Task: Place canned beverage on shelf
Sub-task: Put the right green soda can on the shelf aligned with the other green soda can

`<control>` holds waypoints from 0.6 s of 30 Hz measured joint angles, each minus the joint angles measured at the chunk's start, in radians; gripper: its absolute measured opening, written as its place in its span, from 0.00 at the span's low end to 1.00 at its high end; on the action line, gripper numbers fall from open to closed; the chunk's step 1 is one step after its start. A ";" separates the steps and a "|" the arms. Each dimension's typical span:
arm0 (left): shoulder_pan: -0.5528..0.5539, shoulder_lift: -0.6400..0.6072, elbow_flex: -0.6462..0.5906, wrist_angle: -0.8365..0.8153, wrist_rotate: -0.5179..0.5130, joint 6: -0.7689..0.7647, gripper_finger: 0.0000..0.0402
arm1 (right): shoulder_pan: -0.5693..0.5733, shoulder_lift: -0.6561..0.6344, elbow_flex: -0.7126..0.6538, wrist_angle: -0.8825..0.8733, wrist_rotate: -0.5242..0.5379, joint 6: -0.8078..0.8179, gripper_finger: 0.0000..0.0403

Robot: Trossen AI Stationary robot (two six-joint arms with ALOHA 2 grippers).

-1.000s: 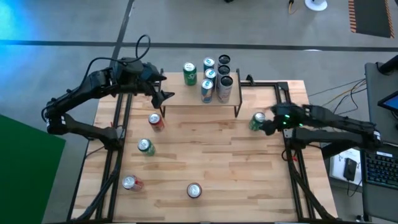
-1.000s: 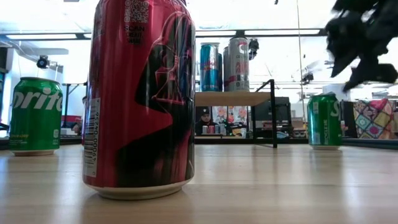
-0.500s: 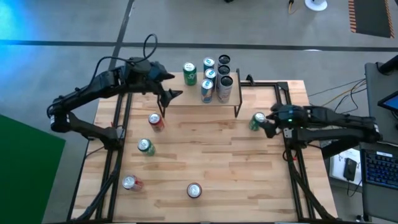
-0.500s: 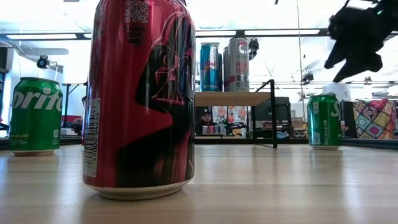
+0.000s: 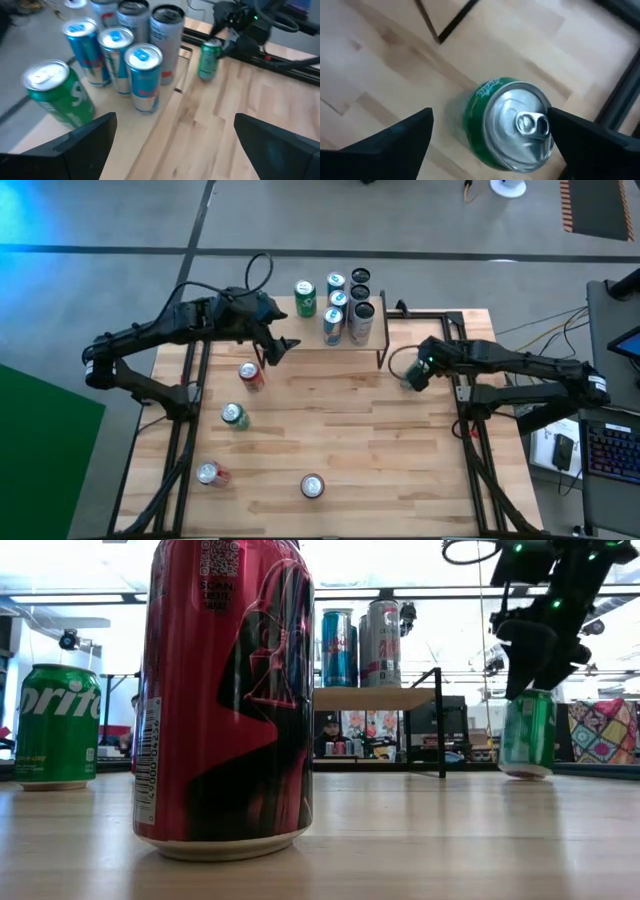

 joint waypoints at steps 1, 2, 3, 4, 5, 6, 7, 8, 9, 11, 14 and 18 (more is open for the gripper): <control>-0.006 -0.003 0.000 0.002 -0.019 -0.001 0.97 | -0.024 0.007 -0.001 0.000 -0.024 0.004 0.93; -0.011 -0.007 0.000 0.003 -0.029 -0.001 0.97 | -0.046 0.011 -0.003 -0.002 -0.056 0.002 0.91; -0.014 -0.012 0.000 0.003 -0.033 0.000 0.97 | -0.067 0.016 -0.003 -0.001 -0.086 -0.008 0.89; -0.015 -0.015 0.000 0.003 -0.036 0.000 0.97 | -0.087 0.016 -0.002 0.006 -0.112 -0.015 0.87; -0.016 -0.018 0.000 0.003 -0.036 0.000 0.97 | -0.108 0.019 0.001 0.018 -0.128 -0.032 0.85; -0.016 -0.020 0.000 0.002 -0.036 0.000 0.97 | -0.126 0.019 0.000 0.032 -0.140 -0.046 0.83; -0.016 -0.020 0.000 0.002 -0.036 0.000 0.97 | -0.141 0.020 -0.002 0.019 -0.167 -0.049 0.82; -0.016 -0.021 0.000 0.000 -0.037 0.000 0.97 | -0.150 0.022 -0.003 0.008 -0.192 -0.051 0.81; -0.016 -0.021 0.000 -0.003 -0.037 0.000 0.97 | -0.158 0.023 -0.004 0.009 -0.215 -0.056 0.81; -0.016 -0.023 0.000 -0.005 -0.038 -0.002 0.97 | -0.162 0.029 -0.004 0.027 -0.290 -0.056 0.80; -0.016 -0.025 0.000 -0.012 -0.038 -0.007 0.97 | -0.141 0.032 -0.005 0.026 -0.422 -0.045 0.80; -0.016 -0.026 0.000 -0.015 -0.052 -0.007 0.97 | -0.096 0.028 -0.005 0.057 -0.505 -0.017 0.80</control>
